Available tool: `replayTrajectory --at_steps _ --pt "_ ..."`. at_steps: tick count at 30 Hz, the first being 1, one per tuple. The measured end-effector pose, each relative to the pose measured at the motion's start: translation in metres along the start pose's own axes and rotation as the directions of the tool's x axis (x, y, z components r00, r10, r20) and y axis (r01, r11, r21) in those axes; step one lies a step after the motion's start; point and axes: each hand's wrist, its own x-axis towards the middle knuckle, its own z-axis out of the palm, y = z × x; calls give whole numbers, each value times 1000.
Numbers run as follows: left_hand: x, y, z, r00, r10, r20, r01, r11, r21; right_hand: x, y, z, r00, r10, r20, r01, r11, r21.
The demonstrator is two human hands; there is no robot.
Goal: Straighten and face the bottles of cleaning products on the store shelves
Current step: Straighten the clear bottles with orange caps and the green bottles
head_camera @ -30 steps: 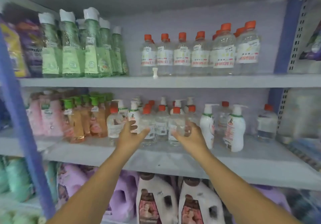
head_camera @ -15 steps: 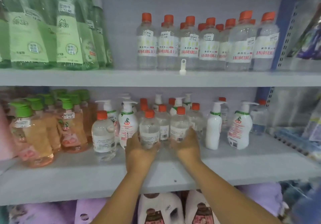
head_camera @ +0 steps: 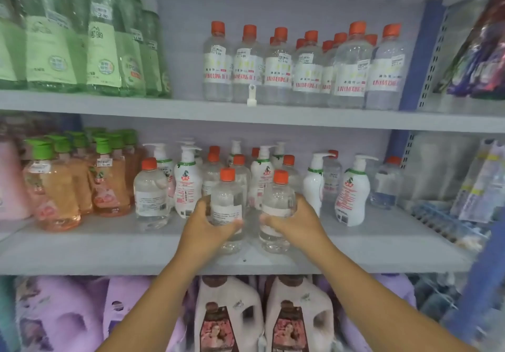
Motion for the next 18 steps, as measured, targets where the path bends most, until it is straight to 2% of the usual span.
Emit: replayTrajectory --at_steps 3,5,7,11,15,18 --pt "-34 22 -4 1000 11 8 -11 1000 -2 -20 -9 -27 999 18 51 -19 999 30" --pt "-62 46 -9 998 61 13 -61 998 8 -37 -20 -49 995 -22 98 18 999 42" --pt "-87 77 -14 991 130 19 -131 991 23 -56 -38 -73 984 -93 151 86 995 56" --pt "-119 154 -22 961 276 36 -273 960 -64 -91 -90 -122 938 -272 216 259 962 85" --pt "-103 243 -34 902 426 -71 -429 903 -33 -84 -159 -168 909 -379 170 363 924 118" --pt "-63 299 -43 857 505 -101 -507 862 11 -49 -204 -189 898 -437 39 434 898 72"
